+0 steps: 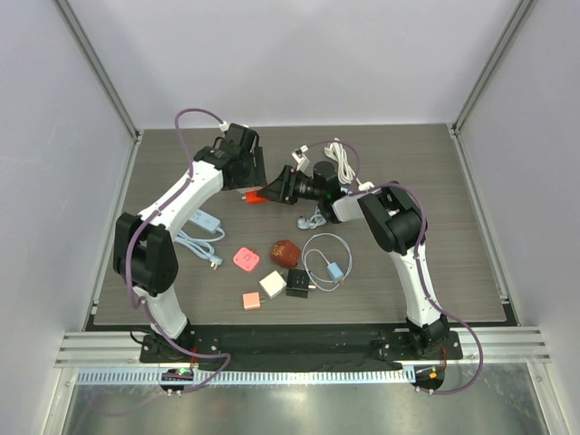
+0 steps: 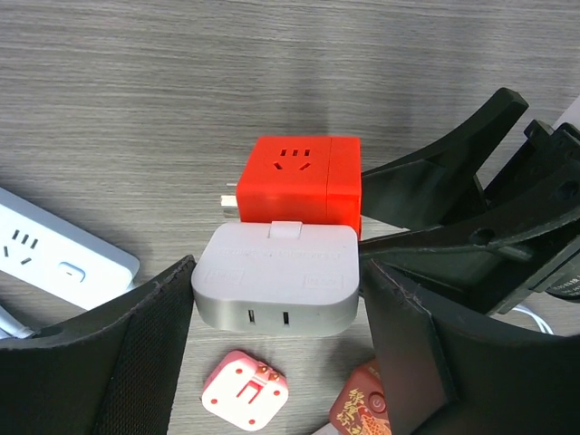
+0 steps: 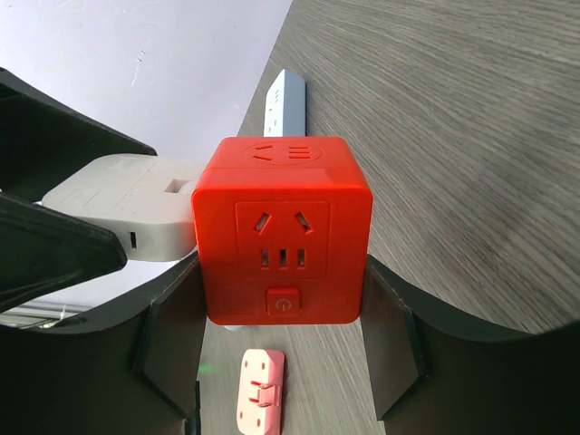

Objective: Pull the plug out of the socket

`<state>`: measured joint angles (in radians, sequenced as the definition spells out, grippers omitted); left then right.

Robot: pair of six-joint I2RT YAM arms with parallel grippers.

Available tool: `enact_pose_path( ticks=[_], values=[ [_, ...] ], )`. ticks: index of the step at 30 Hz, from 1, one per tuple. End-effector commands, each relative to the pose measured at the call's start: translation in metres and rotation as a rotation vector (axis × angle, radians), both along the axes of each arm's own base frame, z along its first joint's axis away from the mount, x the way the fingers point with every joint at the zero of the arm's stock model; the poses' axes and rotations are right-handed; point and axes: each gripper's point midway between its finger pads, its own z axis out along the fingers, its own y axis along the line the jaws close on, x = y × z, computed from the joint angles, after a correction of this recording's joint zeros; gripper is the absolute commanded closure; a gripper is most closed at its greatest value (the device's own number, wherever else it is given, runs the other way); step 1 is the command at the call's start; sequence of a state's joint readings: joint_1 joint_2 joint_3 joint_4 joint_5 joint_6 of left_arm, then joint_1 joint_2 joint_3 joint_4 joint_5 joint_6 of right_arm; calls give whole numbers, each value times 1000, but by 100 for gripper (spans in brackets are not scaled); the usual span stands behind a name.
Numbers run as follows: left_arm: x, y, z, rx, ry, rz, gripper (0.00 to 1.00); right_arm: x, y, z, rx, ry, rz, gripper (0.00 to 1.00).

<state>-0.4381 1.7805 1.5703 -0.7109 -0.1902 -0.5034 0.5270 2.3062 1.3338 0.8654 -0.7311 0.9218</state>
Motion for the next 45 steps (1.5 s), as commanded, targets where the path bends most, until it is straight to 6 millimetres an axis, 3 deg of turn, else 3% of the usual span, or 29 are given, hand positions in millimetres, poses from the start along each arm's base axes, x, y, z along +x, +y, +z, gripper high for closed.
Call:
enact_pose_path(
  ticks=[1,6,9,11,12,13,16,17,20,27,32,36,40,45],
  values=[
    [4,-11,-1,-54,-9,-15,29,1,9,42,76,-135,34,99],
    [3,-12,-5,-64,-3,-3,42,1,9,42,82,-135,37,99],
    [1,-13,-7,-85,-5,4,58,2,9,42,85,-132,30,99],
    [0,-20,-4,-146,-27,-3,77,5,8,39,78,-122,3,99],
    [-2,-24,-3,-175,-35,-5,94,6,7,39,75,-120,-8,99],
    [-4,-29,0,-223,-63,-18,100,7,7,35,67,-111,-16,99],
    [-11,-35,-1,-305,-86,-9,100,11,6,28,51,-98,-35,99],
    [-10,-37,10,-333,-122,-5,100,12,6,26,47,-93,-41,99],
    [-17,-40,16,-356,-122,-35,100,14,6,22,39,-81,-51,99],
    [-31,-31,29,-312,-143,-87,100,17,5,18,7,-87,-65,99],
    [-37,-20,25,-196,-95,-146,100,14,10,10,-80,-152,-54,99],
    [-33,-9,40,-128,-132,-163,100,11,16,7,-146,-173,-55,99],
    [-38,-10,52,-146,-153,-188,100,15,17,2,-146,-146,-66,99],
    [-59,-17,34,-208,-90,-220,100,19,25,-1,-111,-109,-55,99]
  ],
)
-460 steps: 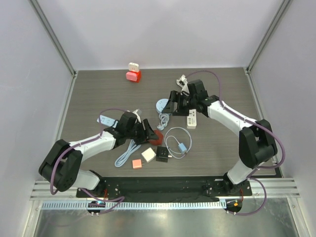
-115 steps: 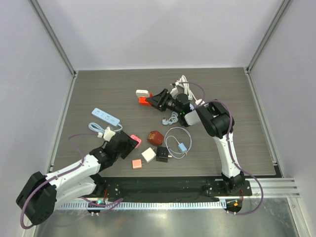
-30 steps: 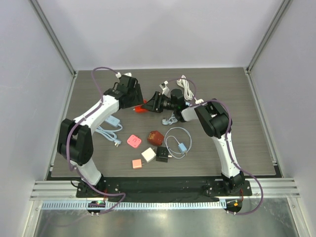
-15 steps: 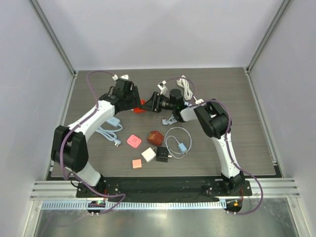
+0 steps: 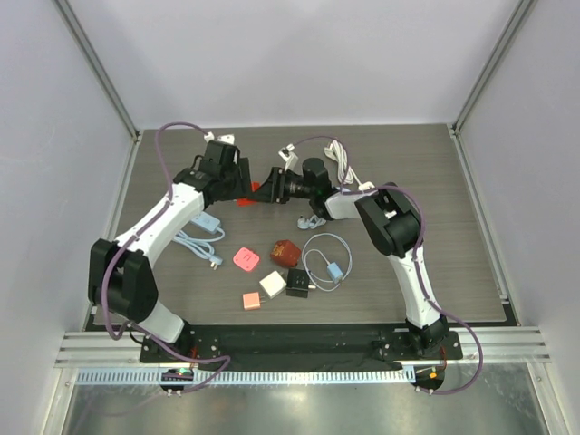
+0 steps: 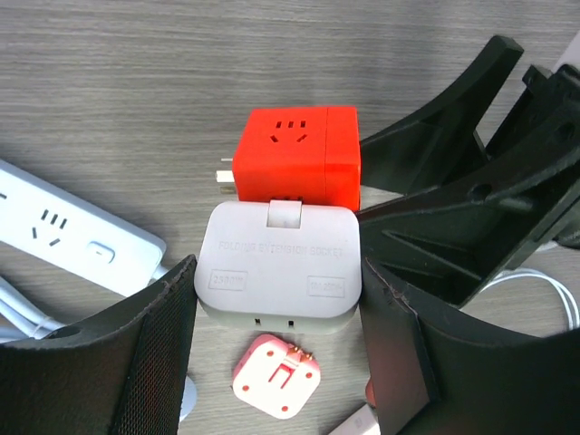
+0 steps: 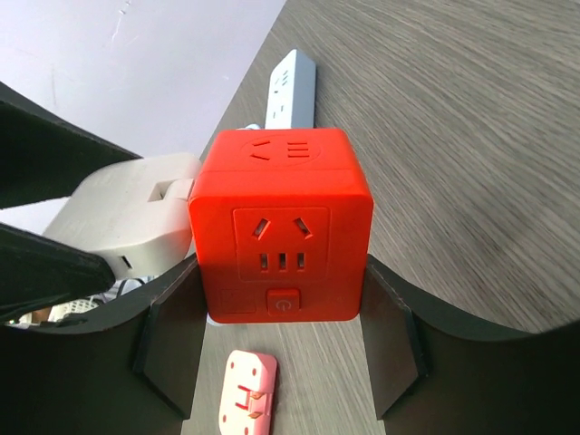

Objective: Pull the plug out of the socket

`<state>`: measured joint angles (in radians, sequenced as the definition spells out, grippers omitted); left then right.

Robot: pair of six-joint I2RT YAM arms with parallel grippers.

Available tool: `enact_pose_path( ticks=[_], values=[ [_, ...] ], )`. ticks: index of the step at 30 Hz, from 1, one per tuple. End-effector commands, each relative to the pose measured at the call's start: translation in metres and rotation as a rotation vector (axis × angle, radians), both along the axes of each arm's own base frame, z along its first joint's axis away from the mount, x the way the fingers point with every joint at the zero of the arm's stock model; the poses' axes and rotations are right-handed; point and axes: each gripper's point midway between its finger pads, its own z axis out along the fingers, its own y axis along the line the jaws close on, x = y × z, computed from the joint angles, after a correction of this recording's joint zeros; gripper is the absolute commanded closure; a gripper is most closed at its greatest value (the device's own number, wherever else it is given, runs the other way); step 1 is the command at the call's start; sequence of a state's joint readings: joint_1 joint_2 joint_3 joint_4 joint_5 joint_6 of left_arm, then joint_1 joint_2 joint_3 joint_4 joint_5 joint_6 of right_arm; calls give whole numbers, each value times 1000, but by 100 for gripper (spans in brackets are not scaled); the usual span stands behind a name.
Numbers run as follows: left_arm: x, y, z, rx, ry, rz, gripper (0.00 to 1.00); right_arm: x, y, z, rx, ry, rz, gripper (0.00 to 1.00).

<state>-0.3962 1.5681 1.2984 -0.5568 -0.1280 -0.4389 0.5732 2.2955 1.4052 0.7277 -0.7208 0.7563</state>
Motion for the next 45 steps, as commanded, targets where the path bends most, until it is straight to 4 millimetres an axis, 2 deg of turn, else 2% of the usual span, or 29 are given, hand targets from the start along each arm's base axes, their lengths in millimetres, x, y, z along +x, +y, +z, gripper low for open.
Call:
enact_pose_path(
  ticks=[1,3,6,13,16,19,21,22,25,26,28,30,35,37,38,40,45],
  values=[
    [-34,-41,28,-169,-1,-181,100,27,4,-5,-33,-5,-109,99],
    [-41,-38,23,-170,13,-179,100,29,3,-11,-51,4,-120,99],
    [-45,-30,28,-143,-12,-167,100,31,3,-16,-63,2,-122,99],
    [-49,-17,48,-69,-35,-181,100,28,7,-14,-23,14,-99,99],
    [-54,-16,52,-89,-44,-179,100,29,11,-10,-7,14,-82,99],
    [-64,-16,48,-110,-21,-174,100,32,14,-13,-1,26,-78,99],
    [-71,-18,44,-125,-2,-184,100,36,17,-15,-2,41,-81,90],
    [-75,-16,44,-124,4,-183,100,38,18,-17,-7,49,-85,82],
    [-80,-12,41,-110,15,-182,100,47,20,-24,-27,77,-101,75],
    [-81,-11,42,-106,18,-183,100,49,20,-26,-30,89,-105,64],
    [-83,-12,42,-116,24,-184,100,58,18,-31,-37,131,-137,54],
    [-84,-17,39,-138,38,-190,100,66,15,-37,-32,168,-147,46],
    [-86,-25,24,-179,84,-191,100,71,14,-33,1,212,-137,35],
    [-86,-28,19,-188,95,-195,100,72,13,-31,-5,199,-136,29],
    [-86,-28,16,-190,102,-193,100,72,13,-30,-8,192,-135,20],
    [-86,-29,13,-192,110,-194,100,71,14,-26,-20,157,-120,12],
    [-94,-27,12,-205,114,-190,100,72,10,-17,-83,111,-125,1]
  ],
)
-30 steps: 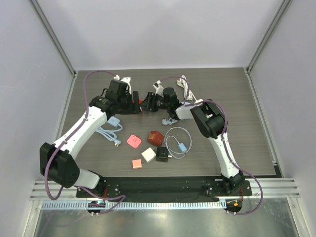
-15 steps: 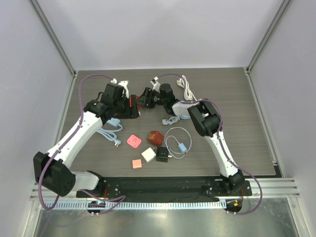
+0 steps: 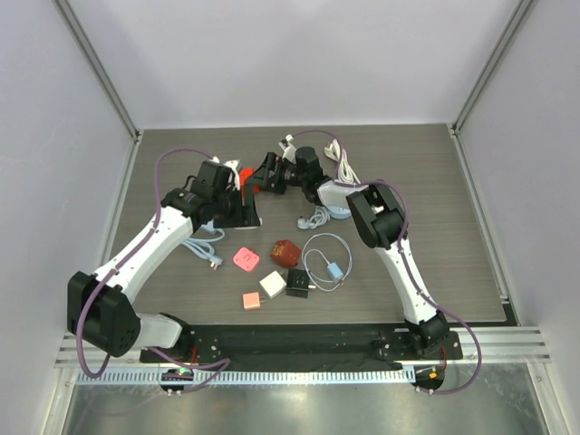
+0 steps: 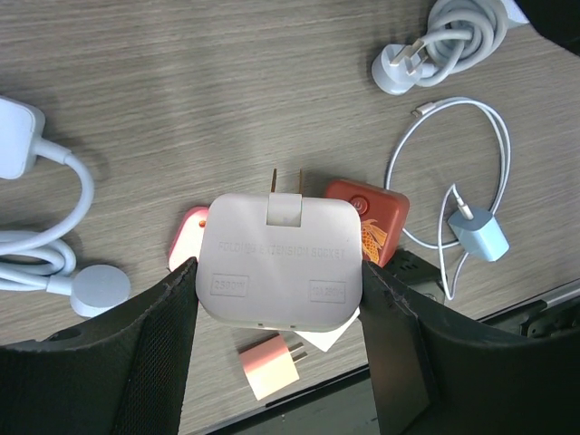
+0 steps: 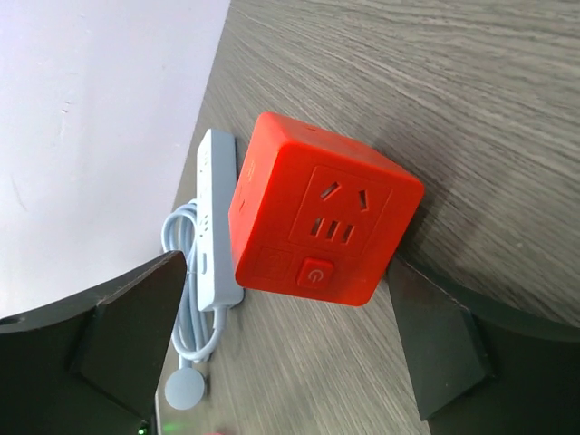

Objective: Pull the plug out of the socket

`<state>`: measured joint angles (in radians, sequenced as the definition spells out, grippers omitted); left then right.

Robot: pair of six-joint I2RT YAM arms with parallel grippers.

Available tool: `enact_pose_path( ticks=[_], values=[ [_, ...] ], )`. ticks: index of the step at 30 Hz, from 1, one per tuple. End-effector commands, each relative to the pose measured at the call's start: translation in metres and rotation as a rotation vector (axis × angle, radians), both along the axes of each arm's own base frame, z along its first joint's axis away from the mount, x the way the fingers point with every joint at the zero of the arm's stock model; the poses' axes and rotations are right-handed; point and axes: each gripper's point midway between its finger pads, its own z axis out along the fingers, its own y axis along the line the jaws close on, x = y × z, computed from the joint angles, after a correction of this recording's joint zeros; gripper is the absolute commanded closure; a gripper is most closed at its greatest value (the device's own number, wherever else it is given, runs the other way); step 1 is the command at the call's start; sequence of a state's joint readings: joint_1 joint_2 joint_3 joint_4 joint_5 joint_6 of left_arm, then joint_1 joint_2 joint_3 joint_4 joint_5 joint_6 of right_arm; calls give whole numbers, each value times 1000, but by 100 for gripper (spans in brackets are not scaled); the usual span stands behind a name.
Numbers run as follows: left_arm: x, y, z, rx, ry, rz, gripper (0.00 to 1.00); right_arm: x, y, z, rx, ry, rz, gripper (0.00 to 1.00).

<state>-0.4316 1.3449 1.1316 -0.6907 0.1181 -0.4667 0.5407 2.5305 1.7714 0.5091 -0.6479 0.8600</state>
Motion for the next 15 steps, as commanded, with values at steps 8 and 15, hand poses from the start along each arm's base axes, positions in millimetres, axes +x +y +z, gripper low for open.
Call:
enact_pose_path(
  ticks=[8,15],
  values=[
    [-20,-4,-15,-90,13,17,100,0,-24,40,-192,-135,-43,0],
    [-5,-20,-15,-93,-60,7,100,-31,-63,102,-232,-182,-145,0]
  ],
)
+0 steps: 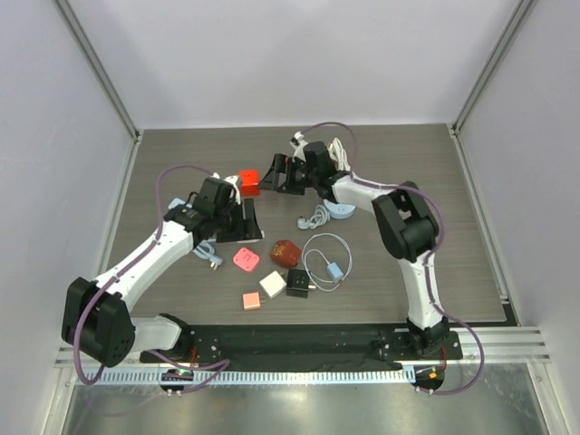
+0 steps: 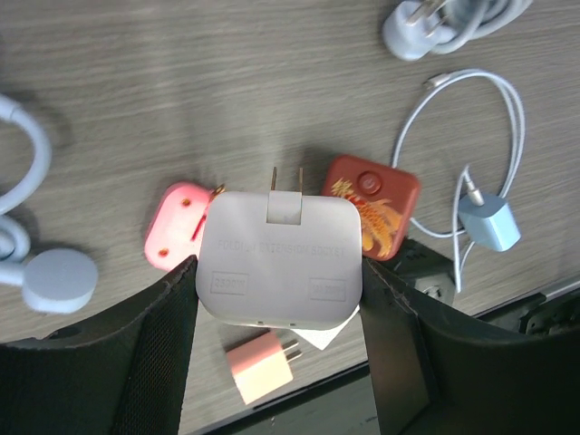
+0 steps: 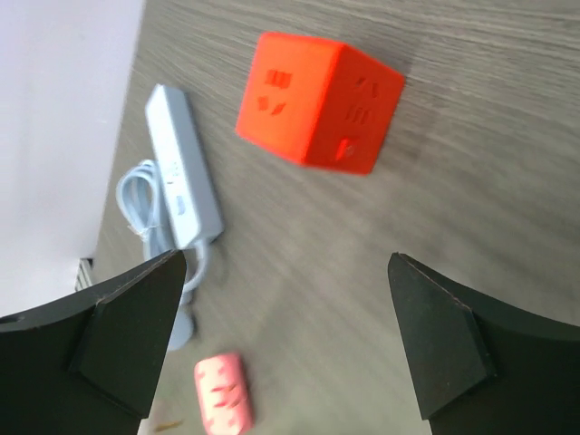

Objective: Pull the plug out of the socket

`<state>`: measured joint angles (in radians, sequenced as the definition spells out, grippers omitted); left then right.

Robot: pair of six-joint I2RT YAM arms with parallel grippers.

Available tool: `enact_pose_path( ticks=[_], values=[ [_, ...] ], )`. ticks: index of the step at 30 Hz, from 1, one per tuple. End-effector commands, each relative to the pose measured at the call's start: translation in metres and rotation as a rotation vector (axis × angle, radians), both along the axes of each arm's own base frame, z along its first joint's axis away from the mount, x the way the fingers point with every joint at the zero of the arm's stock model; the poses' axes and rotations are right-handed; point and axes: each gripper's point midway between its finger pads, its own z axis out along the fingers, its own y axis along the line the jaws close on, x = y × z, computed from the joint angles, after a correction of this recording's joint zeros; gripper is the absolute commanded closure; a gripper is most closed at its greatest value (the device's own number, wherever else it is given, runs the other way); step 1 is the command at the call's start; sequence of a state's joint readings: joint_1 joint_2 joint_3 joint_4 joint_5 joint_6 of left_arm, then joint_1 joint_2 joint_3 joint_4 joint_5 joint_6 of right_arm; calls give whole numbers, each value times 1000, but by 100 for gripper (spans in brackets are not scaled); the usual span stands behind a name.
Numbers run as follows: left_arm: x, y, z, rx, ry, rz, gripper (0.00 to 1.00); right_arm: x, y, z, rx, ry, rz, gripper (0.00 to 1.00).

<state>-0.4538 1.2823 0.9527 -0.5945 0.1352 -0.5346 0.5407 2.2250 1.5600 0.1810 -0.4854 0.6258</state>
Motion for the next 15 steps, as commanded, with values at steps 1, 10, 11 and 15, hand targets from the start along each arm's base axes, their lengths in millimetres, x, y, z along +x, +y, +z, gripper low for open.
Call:
enact_pose_path(
  ticks=[1,10,11,15],
  values=[
    [21,-23,15,-48,-104,-19,100,-13,-22,76,13,-139,-52,0],
    [50,-40,-2,-43,-160,28,100,-94,-102,118,-79,-166,-169,0],
    [53,-37,-8,-19,-162,47,100,-101,-111,116,-98,-156,-183,0],
    [66,-30,-19,52,-177,71,100,-136,-149,108,-159,-130,-256,0]
  ],
)
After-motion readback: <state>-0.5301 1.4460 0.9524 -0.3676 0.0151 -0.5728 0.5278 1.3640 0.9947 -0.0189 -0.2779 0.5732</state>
